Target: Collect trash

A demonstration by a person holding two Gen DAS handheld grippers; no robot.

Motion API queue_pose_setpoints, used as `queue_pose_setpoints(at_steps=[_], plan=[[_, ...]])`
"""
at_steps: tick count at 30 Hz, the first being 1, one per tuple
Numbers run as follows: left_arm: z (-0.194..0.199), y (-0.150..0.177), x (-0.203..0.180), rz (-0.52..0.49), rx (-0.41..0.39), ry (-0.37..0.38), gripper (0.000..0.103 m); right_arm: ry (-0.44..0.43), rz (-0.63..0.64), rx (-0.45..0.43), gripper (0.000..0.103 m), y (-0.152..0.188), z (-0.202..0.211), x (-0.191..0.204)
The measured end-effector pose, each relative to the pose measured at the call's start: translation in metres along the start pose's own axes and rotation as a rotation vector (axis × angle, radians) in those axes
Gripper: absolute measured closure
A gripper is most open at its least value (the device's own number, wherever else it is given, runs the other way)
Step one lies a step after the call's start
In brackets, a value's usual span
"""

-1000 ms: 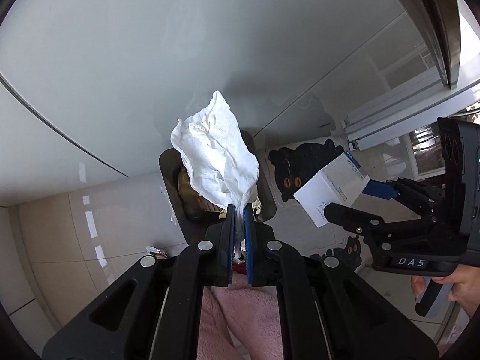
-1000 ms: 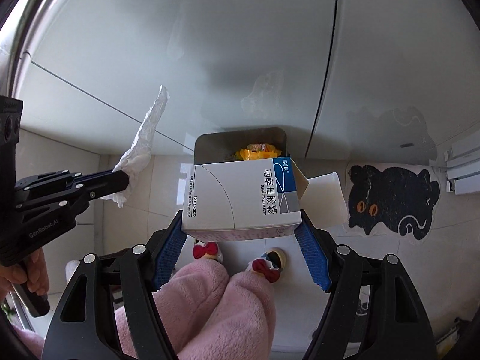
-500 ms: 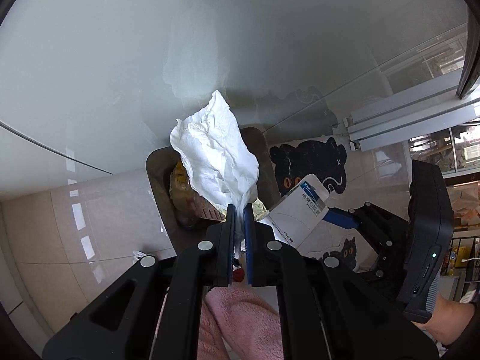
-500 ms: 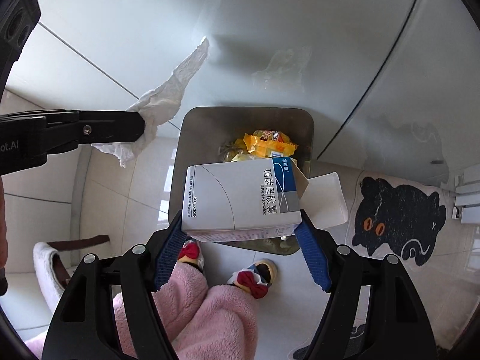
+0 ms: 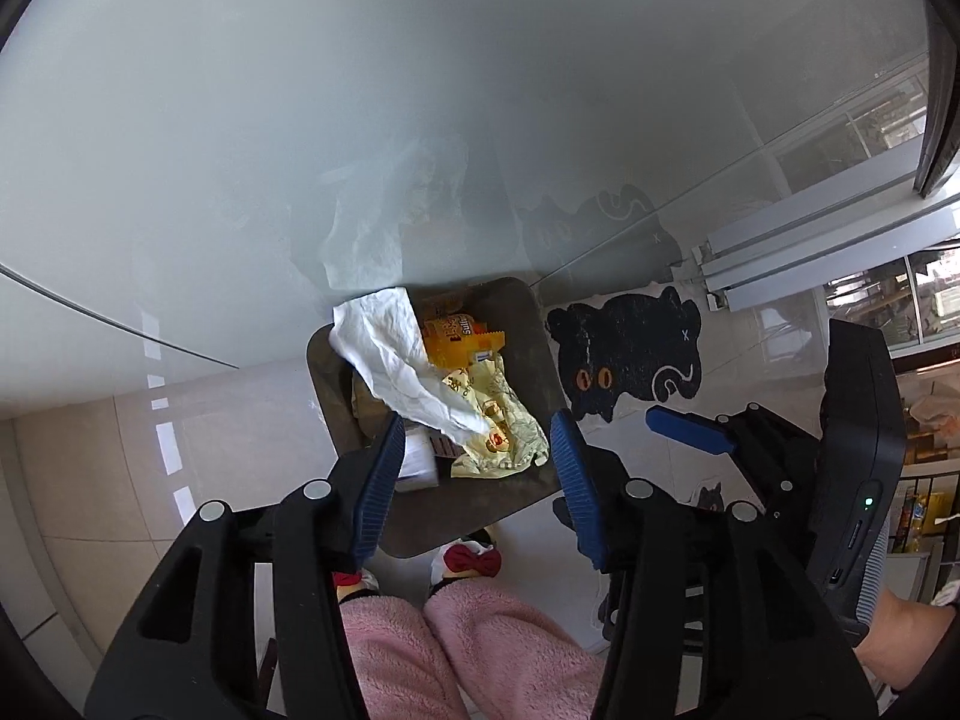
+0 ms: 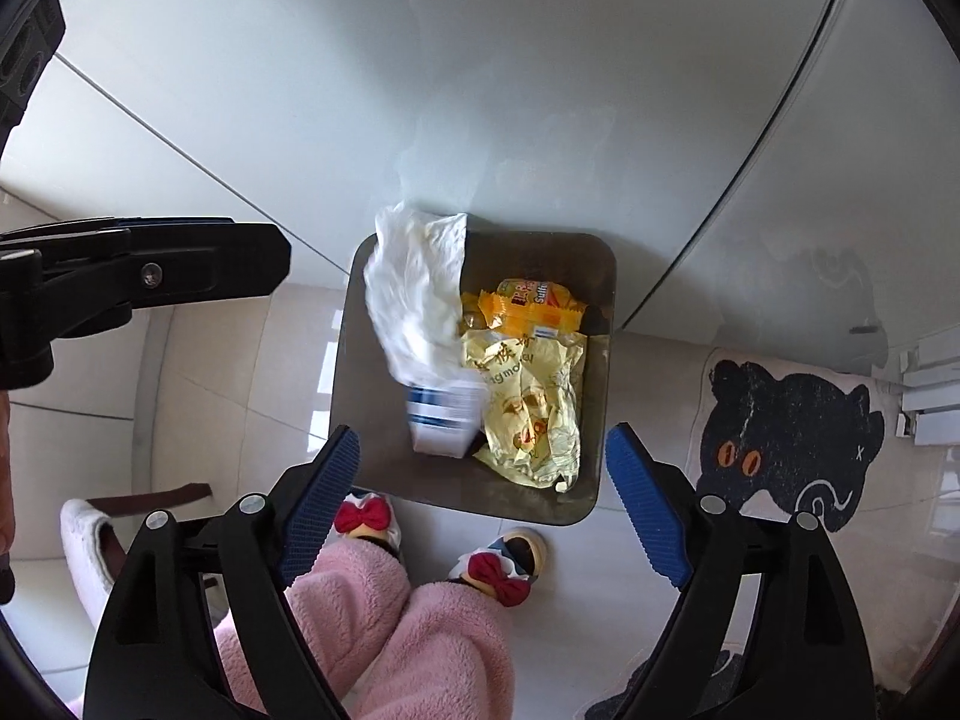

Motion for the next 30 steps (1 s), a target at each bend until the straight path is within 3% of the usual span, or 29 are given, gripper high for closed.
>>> queue_pose_setpoints(at_steps=[3,9,16,23,30], plan=[[0.028,-0.007,-0.007,-0.008,-0.033,-0.021,0.036,0.005,-0.015,-0.026,0.003,-0.006,0.028,0.0],[0.107,-0.026,-0.029,-0.045,-0.127,-0.084,0.008,-0.004,-0.033,-0.117,0.003,-0.022,0.112,0.01],[0.195,-0.039,-0.048,-0.098,-0.21,-0.167,0.008,-0.004,-0.048,-0.217,0.003,-0.04,0.202,0.018],[0.276,-0.052,-0.056,-0.075,-0.266,-0.288,0.008,-0.002,-0.061,-0.329,0.003,-0.062,0.297,0.034],[0.368,-0.065,-0.069,-0.058,-0.404,-0.393,0.008,-0.02,-0.096,-0.443,0.003,-0.086,0.387,0.049]])
Point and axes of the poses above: each gripper's, at about its wrist camera, not at the fingertips, and z roughly against the way its jaws point, x to its left, y to its underside, the point moved 3 cm from there along -z, roughly the way its jaws point, and after that the axes turned 13 degrees about -z, right-handed, at the moved point
